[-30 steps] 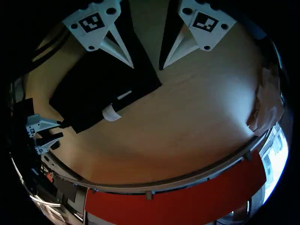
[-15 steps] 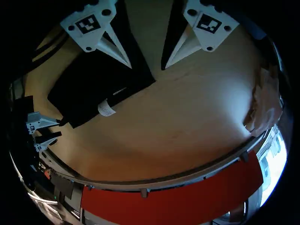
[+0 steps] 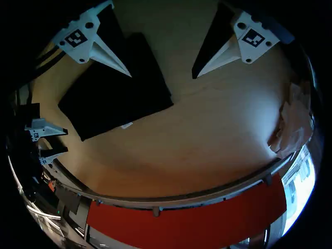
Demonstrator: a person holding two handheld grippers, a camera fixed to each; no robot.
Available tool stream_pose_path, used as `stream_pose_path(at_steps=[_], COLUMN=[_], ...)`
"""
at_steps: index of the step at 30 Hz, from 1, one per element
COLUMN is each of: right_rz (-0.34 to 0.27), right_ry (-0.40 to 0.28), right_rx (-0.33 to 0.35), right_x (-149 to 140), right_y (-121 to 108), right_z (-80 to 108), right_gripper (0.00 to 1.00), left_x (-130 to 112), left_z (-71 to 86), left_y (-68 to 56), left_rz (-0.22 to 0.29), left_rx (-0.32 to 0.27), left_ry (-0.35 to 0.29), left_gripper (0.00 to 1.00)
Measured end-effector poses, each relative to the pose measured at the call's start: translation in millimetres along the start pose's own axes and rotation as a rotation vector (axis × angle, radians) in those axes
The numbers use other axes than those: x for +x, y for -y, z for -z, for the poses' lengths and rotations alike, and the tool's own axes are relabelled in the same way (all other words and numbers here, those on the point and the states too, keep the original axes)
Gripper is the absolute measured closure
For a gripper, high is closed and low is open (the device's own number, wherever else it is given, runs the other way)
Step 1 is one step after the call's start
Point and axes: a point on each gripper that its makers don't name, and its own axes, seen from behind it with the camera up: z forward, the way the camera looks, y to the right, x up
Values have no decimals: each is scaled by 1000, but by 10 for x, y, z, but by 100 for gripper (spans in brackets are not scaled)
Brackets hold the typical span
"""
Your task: Fold towel
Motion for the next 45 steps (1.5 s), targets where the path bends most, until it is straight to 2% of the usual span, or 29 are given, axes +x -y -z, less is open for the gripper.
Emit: stream_pose_path(at_steps=[23,34,45], right_rz=[-13,5,60], right_ry=[10,11,18], right_rx=[7,30,87], right_x=[-351,-381,-360], right_y=[201,244,355], right_z=[356,372,328], right_gripper=[0,0,0], left_x=[-407,-539,-754], left_z=[354,508,765], left_y=[-130,-101,-31], left_rz=[60,108,181], left_rx=[8,36,92], left_ry=[-7,-21,-35], left_gripper=[4,4,4])
